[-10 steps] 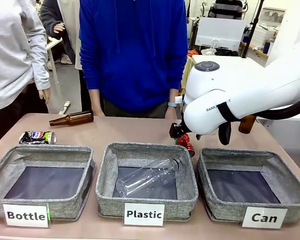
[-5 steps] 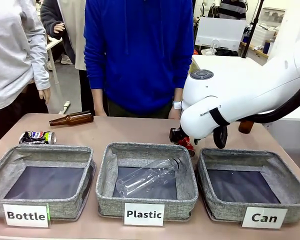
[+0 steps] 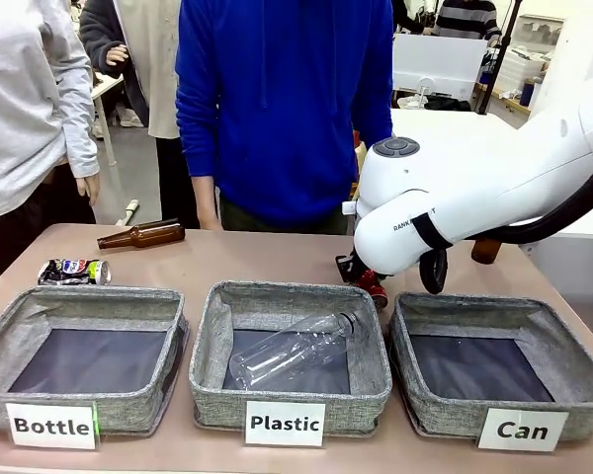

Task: Sort the can waste into the basket.
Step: Pick up the can waste from the table and place it in the right Fabric basket.

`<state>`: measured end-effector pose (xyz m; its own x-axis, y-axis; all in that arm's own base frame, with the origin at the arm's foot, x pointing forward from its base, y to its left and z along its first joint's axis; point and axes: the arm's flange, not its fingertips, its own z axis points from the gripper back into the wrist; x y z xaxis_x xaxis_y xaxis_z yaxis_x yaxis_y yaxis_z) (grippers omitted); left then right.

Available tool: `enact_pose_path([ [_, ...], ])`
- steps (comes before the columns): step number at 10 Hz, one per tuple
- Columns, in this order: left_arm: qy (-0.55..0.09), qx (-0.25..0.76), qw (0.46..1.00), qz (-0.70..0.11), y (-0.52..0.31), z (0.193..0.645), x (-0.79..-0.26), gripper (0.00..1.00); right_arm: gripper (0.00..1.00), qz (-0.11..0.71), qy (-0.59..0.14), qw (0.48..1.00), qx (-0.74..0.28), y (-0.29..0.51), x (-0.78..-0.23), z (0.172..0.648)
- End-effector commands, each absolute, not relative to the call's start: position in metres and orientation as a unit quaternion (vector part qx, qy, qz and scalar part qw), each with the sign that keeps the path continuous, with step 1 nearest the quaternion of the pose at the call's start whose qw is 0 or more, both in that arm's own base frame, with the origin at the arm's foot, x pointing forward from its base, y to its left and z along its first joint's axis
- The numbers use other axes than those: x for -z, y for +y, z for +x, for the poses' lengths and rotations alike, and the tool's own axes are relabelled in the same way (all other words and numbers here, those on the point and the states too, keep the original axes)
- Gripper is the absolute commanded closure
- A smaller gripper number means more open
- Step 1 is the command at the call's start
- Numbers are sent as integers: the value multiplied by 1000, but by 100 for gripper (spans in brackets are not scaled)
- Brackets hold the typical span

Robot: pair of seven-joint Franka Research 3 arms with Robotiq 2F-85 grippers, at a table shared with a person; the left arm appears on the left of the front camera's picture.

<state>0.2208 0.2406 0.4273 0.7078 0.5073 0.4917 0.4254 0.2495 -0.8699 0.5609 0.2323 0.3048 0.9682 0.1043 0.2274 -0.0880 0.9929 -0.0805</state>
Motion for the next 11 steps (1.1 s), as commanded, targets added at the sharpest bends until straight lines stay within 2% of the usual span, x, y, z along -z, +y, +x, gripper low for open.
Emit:
enact_pose_path([
  [1,-392,-19,687,-612,241,220,-428,0,100,-30,-144,988,-38,239,-315,561],
  [5,-392,-19,687,-612,241,220,-428,0,100,-9,-188,979,-76,246,-398,529],
  [6,-392,-19,687,-612,241,220,-428,0,68,4,-183,978,-103,246,-428,508],
  [8,-392,-19,687,-612,241,220,-428,0,68,63,-114,974,-188,236,-483,434],
  [11,-392,-19,687,-612,241,220,-428,0,68,81,-54,942,-322,206,-501,344],
])
